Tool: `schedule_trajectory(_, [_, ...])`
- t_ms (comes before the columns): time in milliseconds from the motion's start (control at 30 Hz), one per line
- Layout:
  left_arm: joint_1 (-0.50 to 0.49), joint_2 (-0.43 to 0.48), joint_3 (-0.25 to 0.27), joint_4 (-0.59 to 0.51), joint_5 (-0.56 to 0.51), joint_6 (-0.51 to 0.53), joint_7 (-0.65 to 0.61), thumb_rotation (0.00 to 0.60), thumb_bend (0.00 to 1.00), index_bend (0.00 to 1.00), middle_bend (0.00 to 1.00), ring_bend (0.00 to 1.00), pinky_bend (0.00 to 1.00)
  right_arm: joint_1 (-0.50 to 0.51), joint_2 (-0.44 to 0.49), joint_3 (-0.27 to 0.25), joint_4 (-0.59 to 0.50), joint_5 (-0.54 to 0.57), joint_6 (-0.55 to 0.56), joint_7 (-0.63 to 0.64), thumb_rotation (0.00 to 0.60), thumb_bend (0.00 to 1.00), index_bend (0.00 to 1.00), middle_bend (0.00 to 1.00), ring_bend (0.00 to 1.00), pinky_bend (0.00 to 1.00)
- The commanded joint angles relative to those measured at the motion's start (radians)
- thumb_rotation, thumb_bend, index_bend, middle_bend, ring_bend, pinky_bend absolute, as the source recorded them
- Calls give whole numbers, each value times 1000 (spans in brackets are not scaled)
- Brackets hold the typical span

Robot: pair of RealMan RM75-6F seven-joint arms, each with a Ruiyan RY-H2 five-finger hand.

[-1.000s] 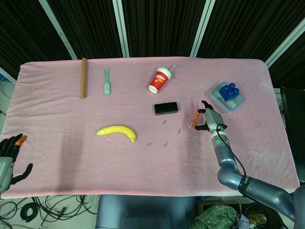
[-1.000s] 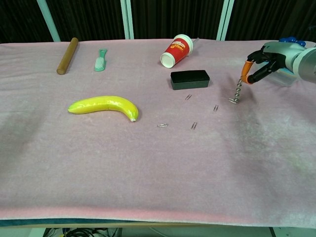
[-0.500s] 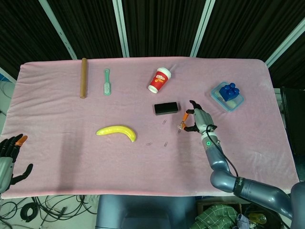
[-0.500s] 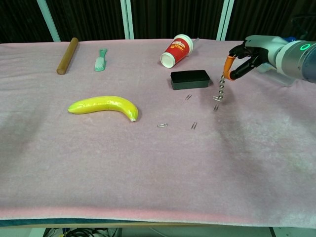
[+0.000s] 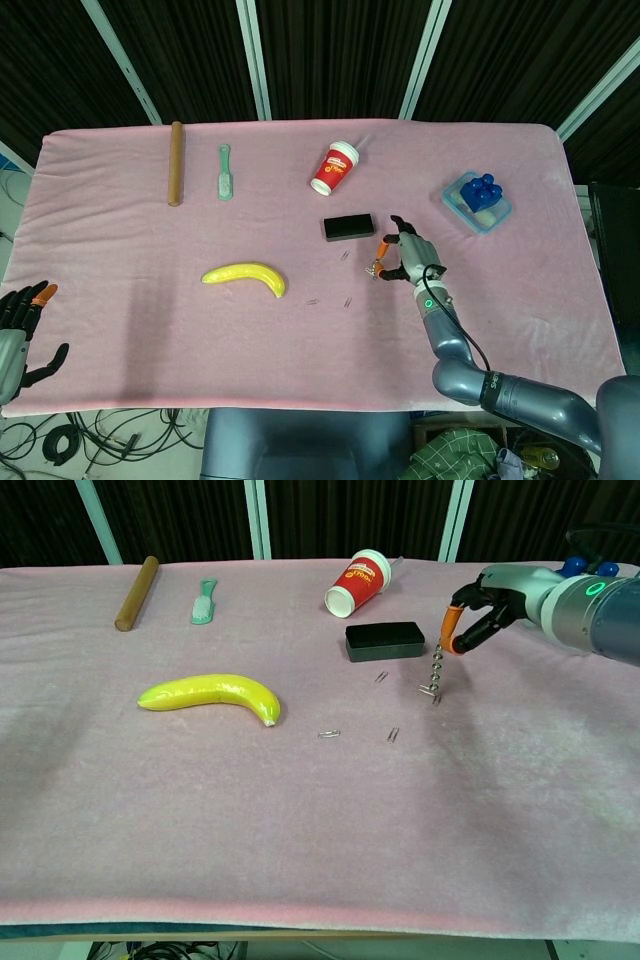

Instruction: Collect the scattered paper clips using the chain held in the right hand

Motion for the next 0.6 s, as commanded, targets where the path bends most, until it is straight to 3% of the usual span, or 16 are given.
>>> schedule_trajectory(33, [0, -1, 0, 1, 0, 0, 1, 600, 357, 104, 38, 0, 0, -2, 1, -4, 1, 2, -3, 1, 600, 402, 653, 0, 0, 169])
schedule_trajectory(600, [0, -1, 0, -1, 0, 1, 5, 600, 357, 104, 38, 0, 0, -7, -2, -11, 19, 2, -13, 22, 600, 404, 658, 0, 0, 169])
